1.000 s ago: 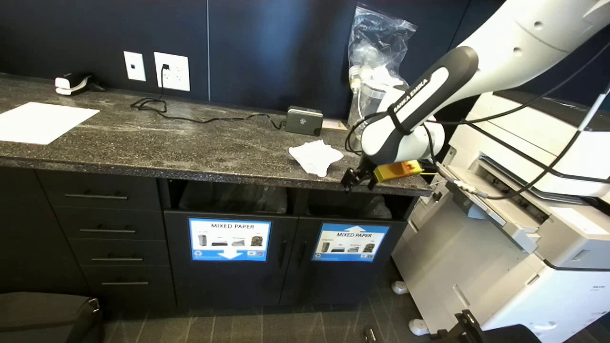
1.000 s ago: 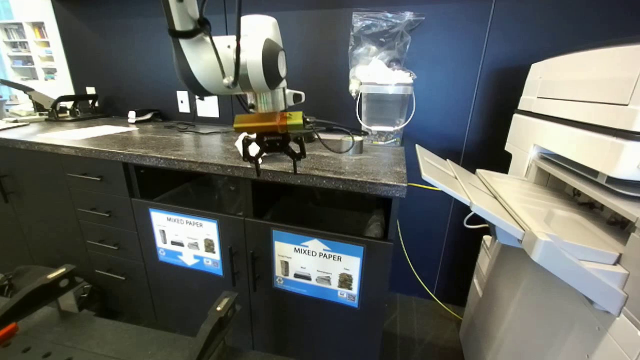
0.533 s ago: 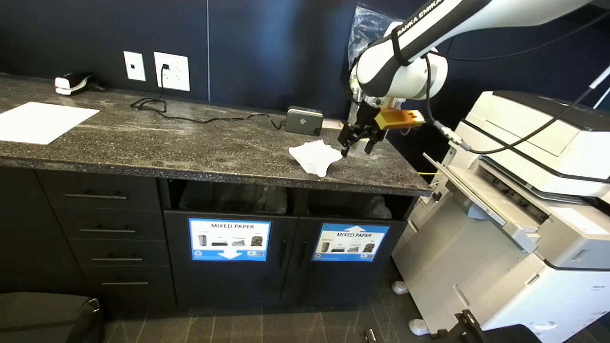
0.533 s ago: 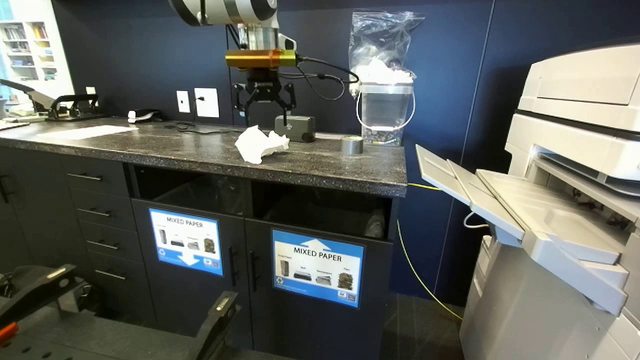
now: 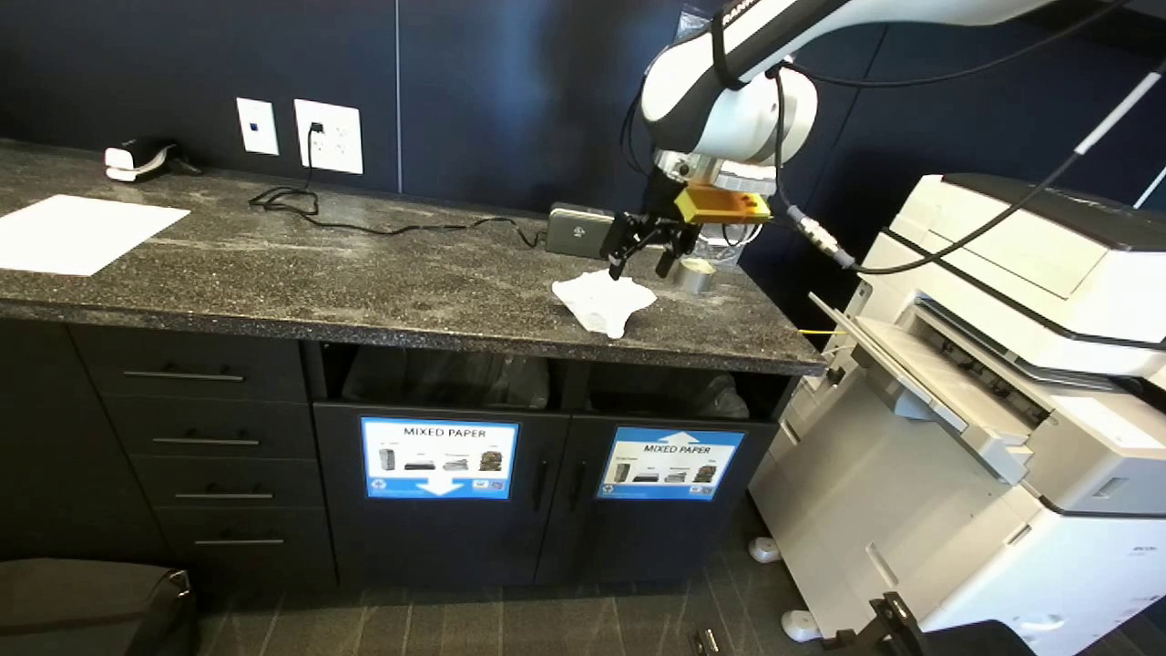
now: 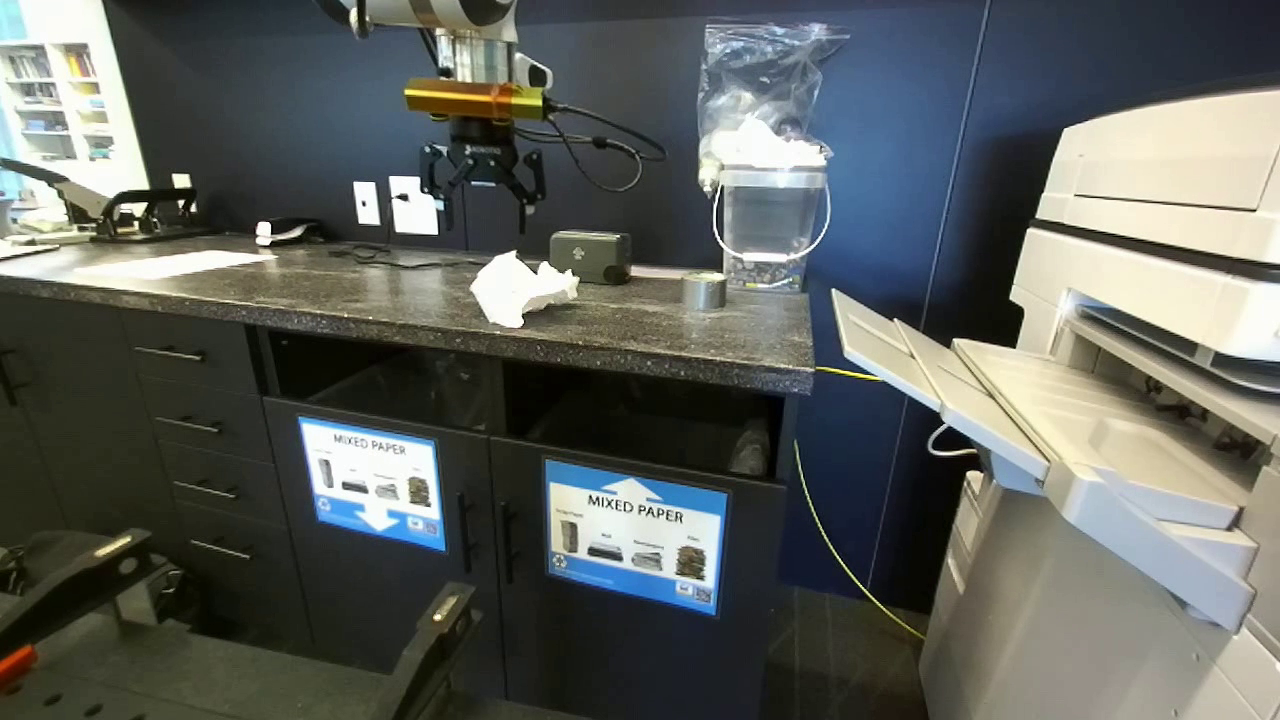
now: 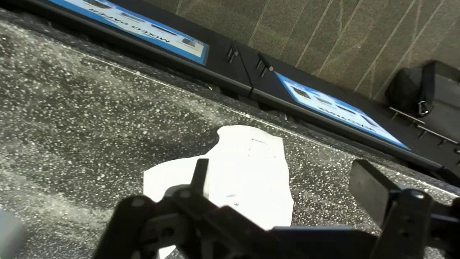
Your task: Pick up the three papers from the countertop and put them in the bin on the right
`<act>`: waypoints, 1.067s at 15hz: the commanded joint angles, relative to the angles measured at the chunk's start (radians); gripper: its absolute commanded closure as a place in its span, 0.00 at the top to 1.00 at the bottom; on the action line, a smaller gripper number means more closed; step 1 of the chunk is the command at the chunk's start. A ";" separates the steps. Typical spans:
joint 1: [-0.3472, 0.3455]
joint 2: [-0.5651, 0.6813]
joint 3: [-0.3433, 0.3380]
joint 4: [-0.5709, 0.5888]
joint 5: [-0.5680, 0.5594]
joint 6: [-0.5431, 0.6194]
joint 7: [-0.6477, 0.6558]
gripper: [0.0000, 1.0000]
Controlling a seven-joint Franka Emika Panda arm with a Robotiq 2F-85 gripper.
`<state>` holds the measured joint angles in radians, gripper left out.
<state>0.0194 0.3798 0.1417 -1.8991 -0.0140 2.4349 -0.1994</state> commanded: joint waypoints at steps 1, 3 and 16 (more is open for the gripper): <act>0.040 0.044 0.002 0.022 0.002 0.067 0.006 1.00; 0.056 0.070 0.002 0.040 -0.007 0.129 0.003 1.00; 0.079 0.389 -0.016 0.334 -0.167 0.400 -0.127 1.00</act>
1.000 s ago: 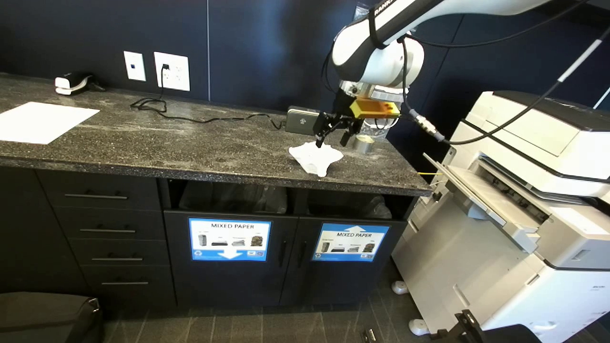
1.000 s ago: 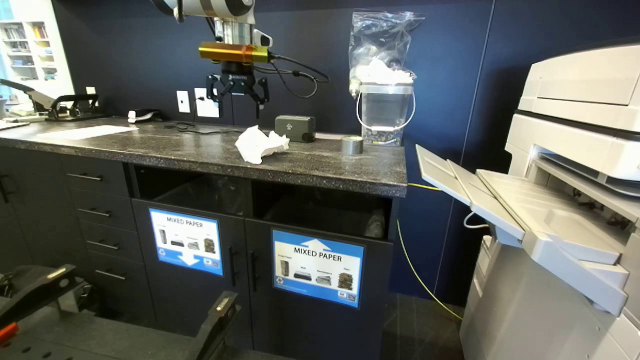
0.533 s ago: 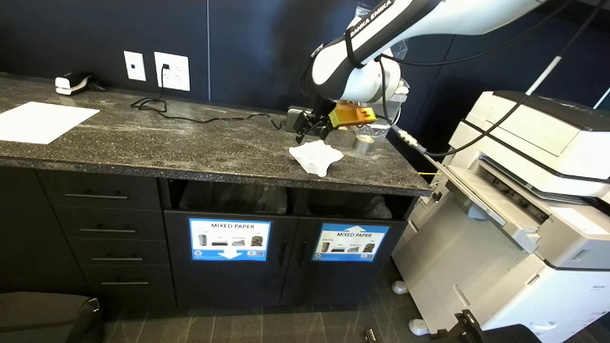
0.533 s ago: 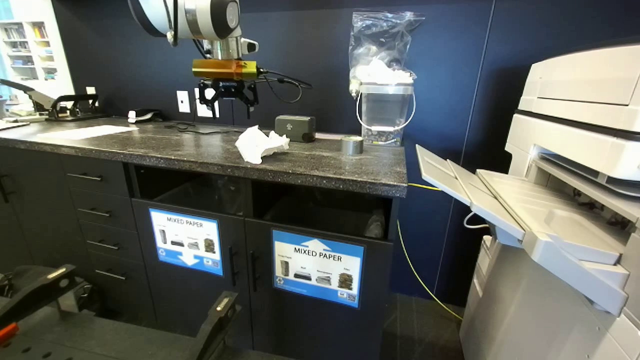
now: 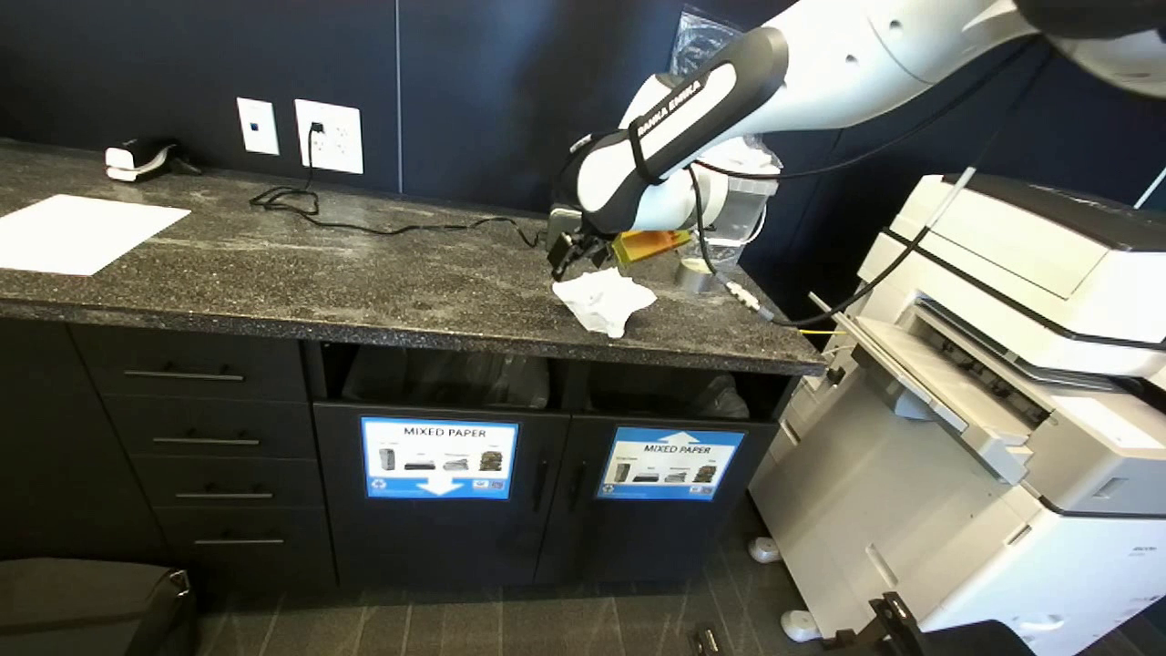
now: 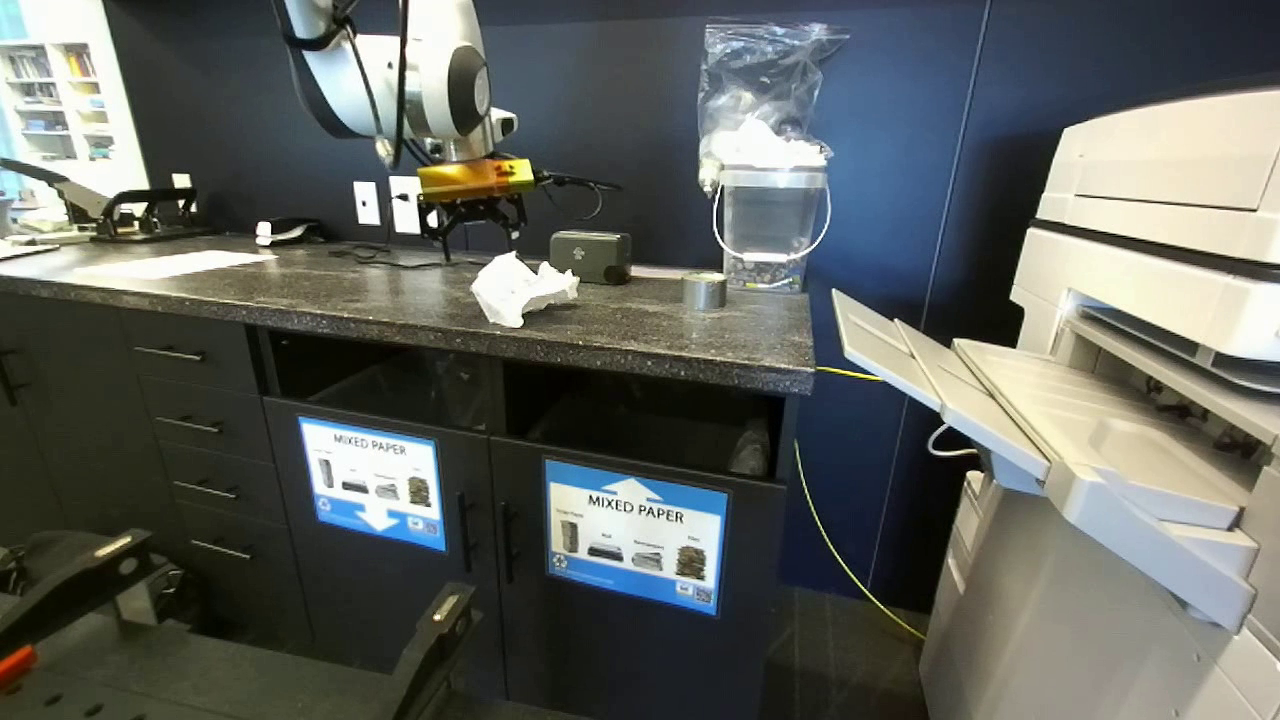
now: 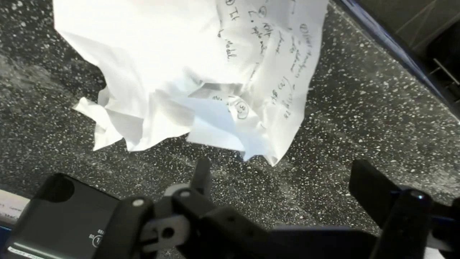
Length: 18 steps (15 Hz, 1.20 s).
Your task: Pick up the three papers from the countertop and put them in the bin on the right
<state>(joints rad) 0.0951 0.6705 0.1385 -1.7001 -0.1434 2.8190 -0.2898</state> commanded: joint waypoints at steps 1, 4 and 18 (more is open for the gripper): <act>0.006 0.124 -0.023 0.165 -0.052 0.024 -0.042 1.00; 0.003 0.188 -0.039 0.259 -0.081 0.030 -0.062 1.00; -0.010 0.240 -0.089 0.519 -0.106 -0.489 -0.126 1.00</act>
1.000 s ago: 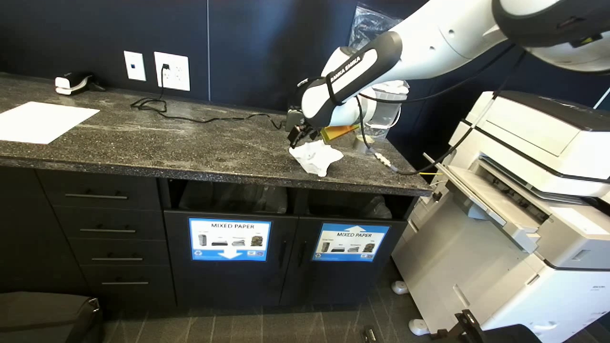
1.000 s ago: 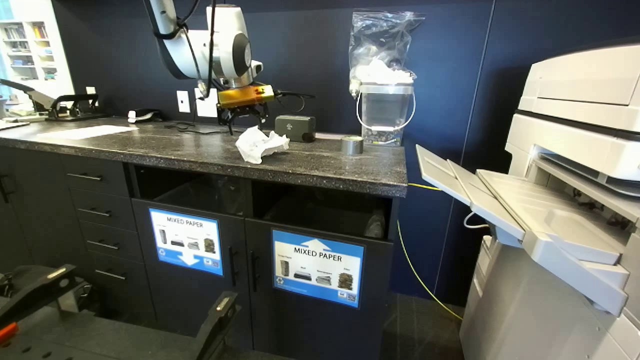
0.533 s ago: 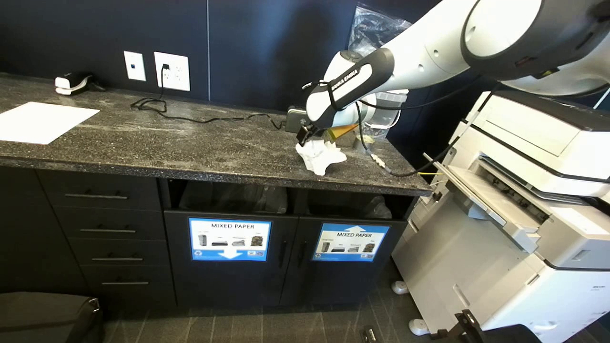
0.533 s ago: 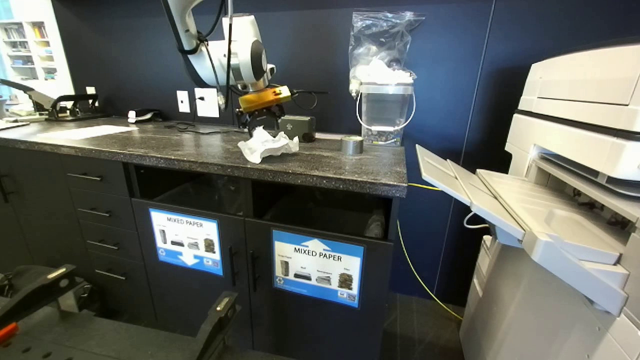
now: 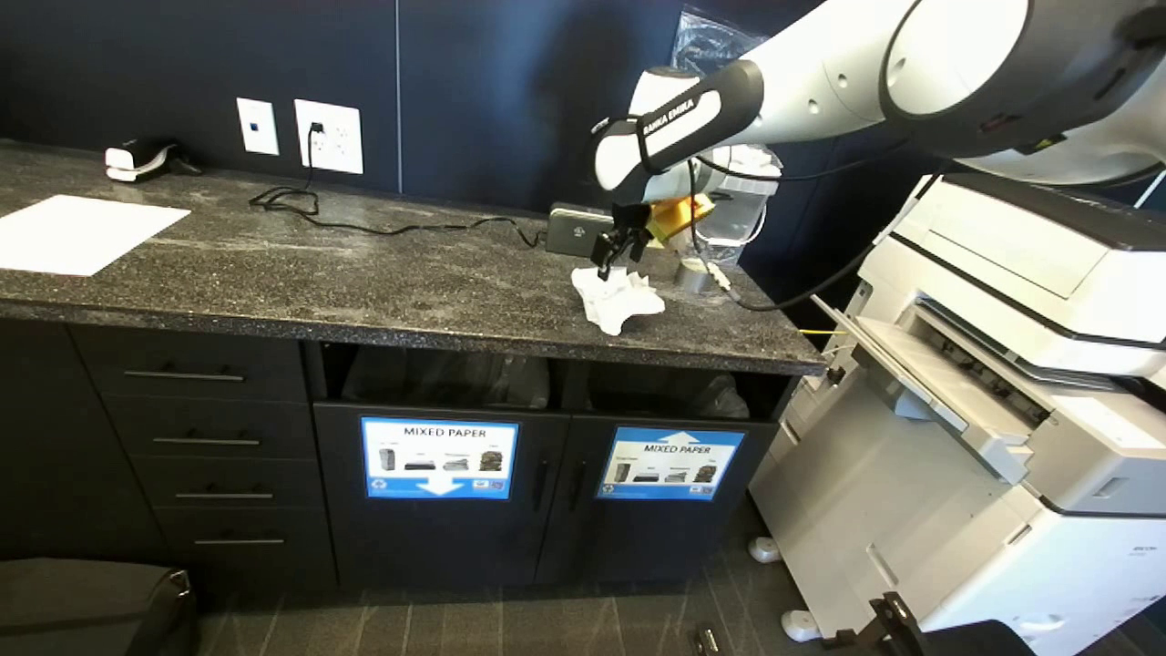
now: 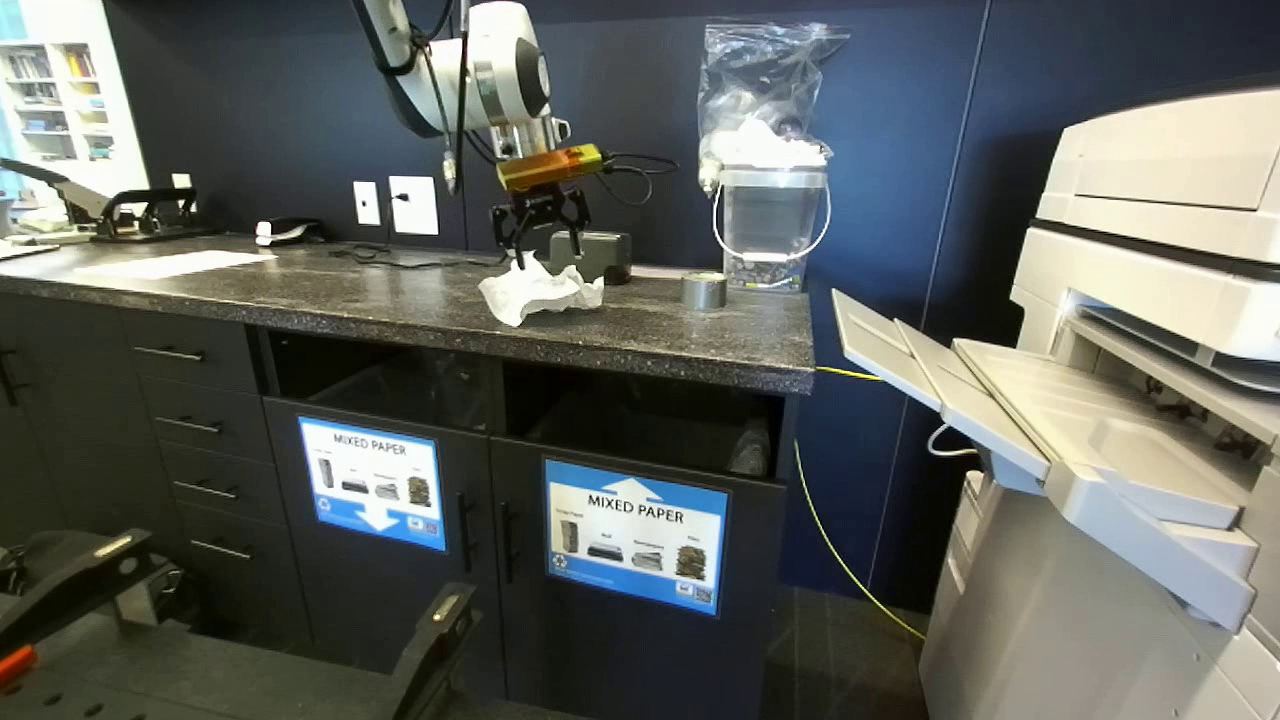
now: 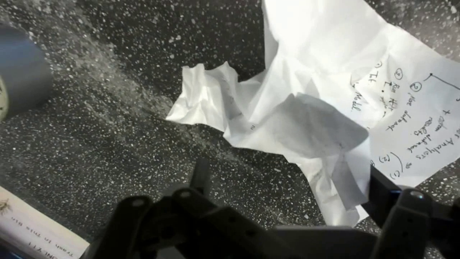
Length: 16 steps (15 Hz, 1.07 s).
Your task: Pick up the three papers from the countertop and put them in the bin on the right
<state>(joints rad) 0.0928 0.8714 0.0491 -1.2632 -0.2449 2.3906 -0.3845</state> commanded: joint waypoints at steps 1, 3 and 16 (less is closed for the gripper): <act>-0.012 0.047 0.000 0.092 -0.003 -0.074 -0.036 1.00; -0.021 0.067 0.000 0.111 0.002 -0.102 -0.041 1.00; -0.083 0.201 0.026 0.206 0.073 -0.096 -0.031 1.00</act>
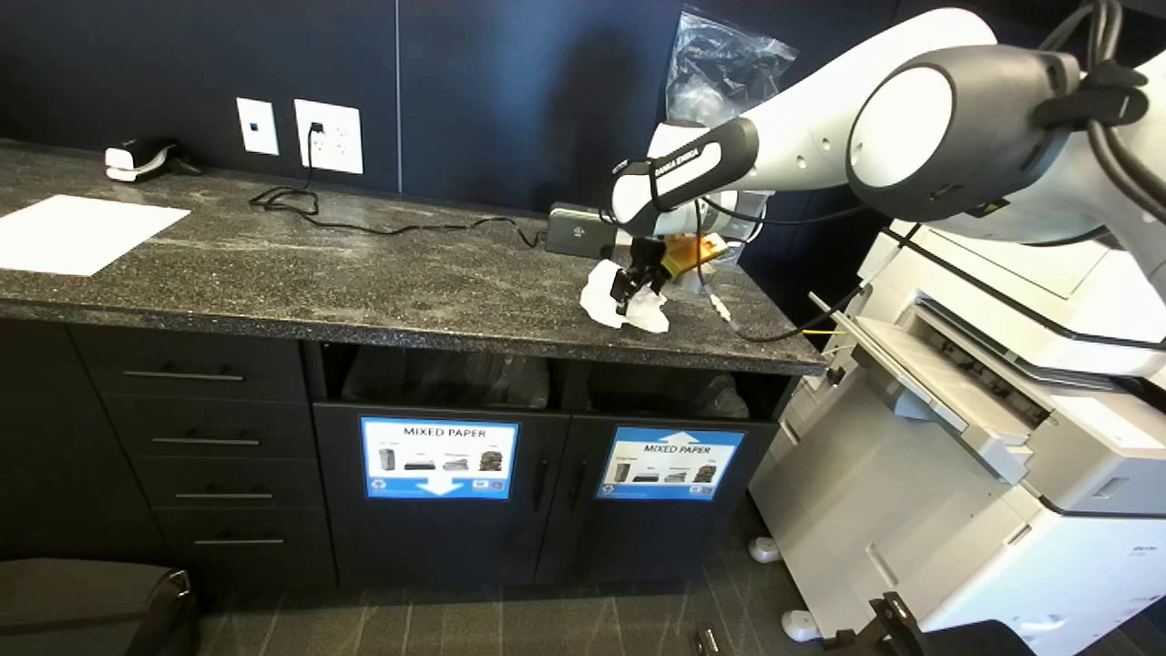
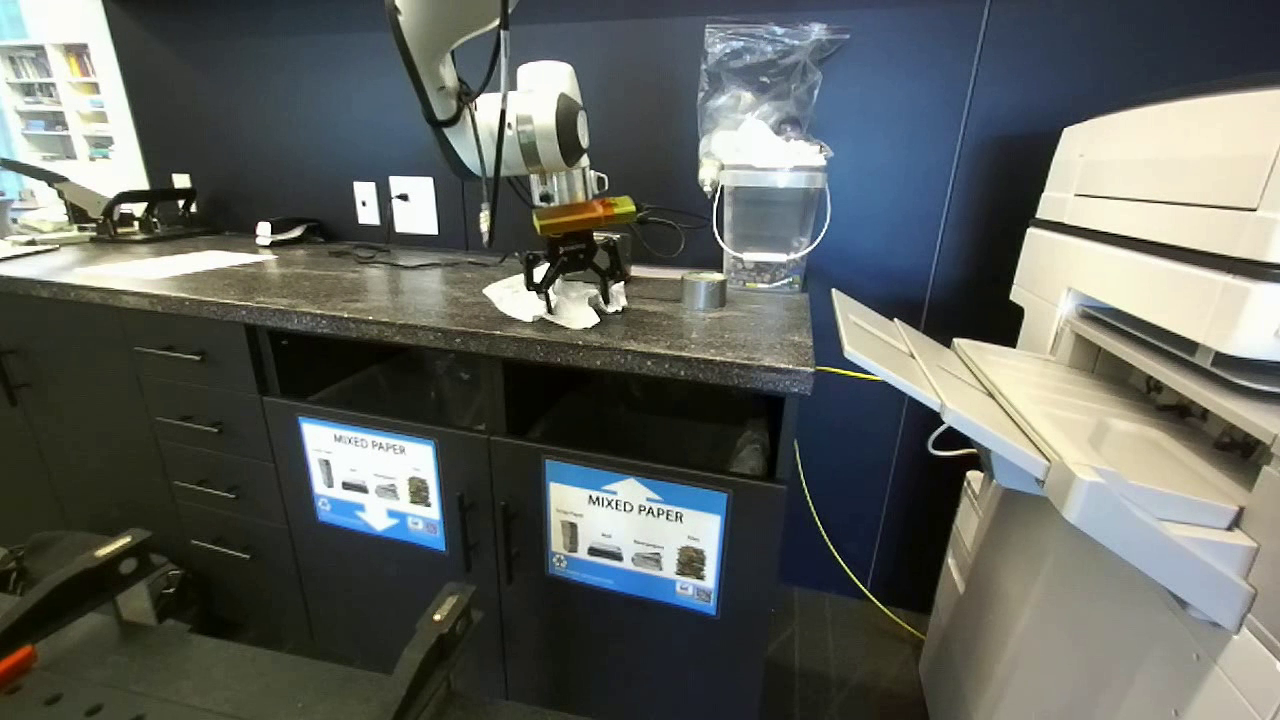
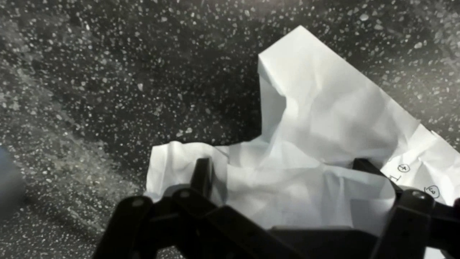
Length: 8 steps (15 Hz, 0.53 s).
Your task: Pick up the three papers from the countertop and put them in the bin on the right
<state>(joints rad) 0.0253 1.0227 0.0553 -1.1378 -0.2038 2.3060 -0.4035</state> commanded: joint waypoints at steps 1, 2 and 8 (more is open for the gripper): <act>-0.017 0.055 0.022 0.088 0.038 -0.011 -0.011 1.00; -0.018 0.060 0.023 0.096 0.045 -0.012 -0.010 1.00; -0.014 0.082 0.022 0.129 0.057 -0.015 -0.007 0.49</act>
<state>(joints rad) 0.0134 1.0586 0.0681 -1.0767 -0.1633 2.3058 -0.4032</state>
